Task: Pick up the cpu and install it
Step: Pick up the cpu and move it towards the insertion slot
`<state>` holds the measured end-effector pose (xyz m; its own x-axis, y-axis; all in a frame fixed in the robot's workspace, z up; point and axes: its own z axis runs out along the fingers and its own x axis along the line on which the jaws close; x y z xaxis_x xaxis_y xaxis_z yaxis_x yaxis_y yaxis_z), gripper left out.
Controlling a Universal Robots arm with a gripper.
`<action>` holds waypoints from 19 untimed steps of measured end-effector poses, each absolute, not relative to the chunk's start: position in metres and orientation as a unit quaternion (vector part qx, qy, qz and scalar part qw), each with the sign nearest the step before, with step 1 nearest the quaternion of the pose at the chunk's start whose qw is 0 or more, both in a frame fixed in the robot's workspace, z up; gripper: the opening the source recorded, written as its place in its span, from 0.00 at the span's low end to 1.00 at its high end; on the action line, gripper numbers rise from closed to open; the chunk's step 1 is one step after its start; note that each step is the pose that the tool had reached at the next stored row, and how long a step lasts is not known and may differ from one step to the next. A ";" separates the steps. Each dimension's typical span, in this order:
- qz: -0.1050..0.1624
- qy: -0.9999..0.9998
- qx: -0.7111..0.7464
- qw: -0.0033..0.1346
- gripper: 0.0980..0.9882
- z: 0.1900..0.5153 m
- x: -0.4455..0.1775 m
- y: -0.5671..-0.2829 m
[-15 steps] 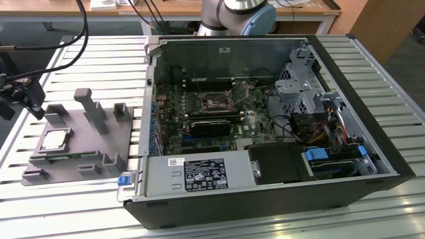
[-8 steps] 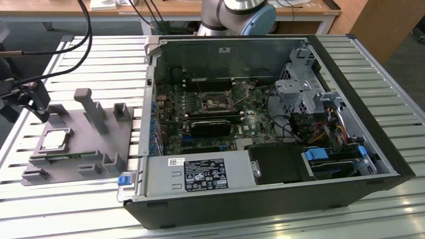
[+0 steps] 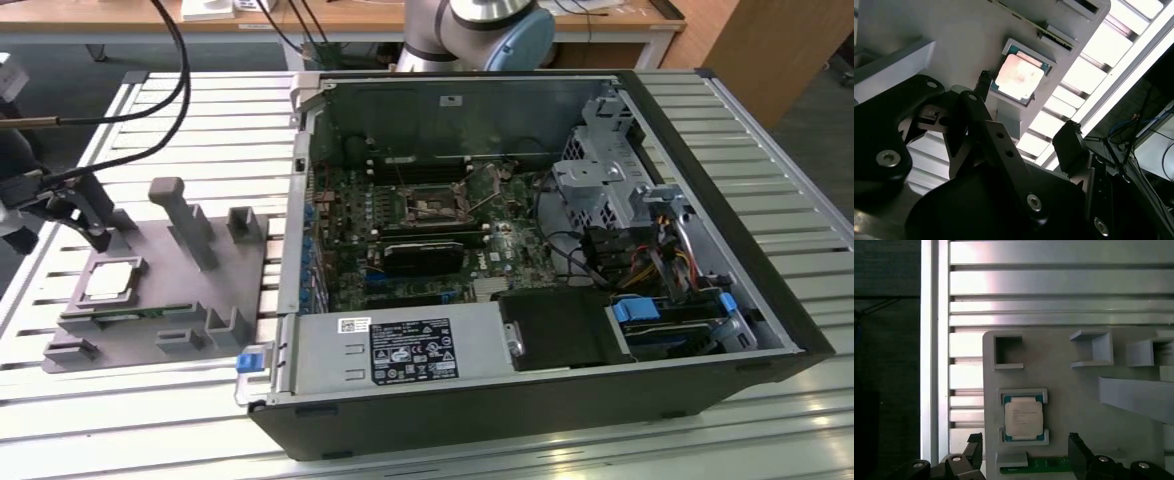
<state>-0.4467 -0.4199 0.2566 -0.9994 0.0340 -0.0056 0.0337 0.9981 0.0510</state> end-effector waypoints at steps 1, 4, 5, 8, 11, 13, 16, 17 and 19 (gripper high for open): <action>0.025 1.000 0.016 0.003 0.76 0.255 -0.447 -0.420; 0.025 1.000 0.016 0.003 0.76 0.249 -0.446 -0.420; 0.025 1.000 0.015 0.003 0.76 0.247 -0.446 -0.420; 0.025 1.000 0.015 0.003 0.76 0.242 -0.446 -0.420; 0.025 1.000 0.015 0.003 0.76 0.237 -0.446 -0.420; 0.025 1.000 0.015 0.003 0.76 0.235 -0.446 -0.421; 0.025 1.000 0.015 0.003 0.76 0.232 -0.446 -0.423; 0.025 1.000 0.015 0.003 0.76 0.231 -0.446 -0.423; 0.025 1.000 0.015 0.003 0.76 0.229 -0.447 -0.424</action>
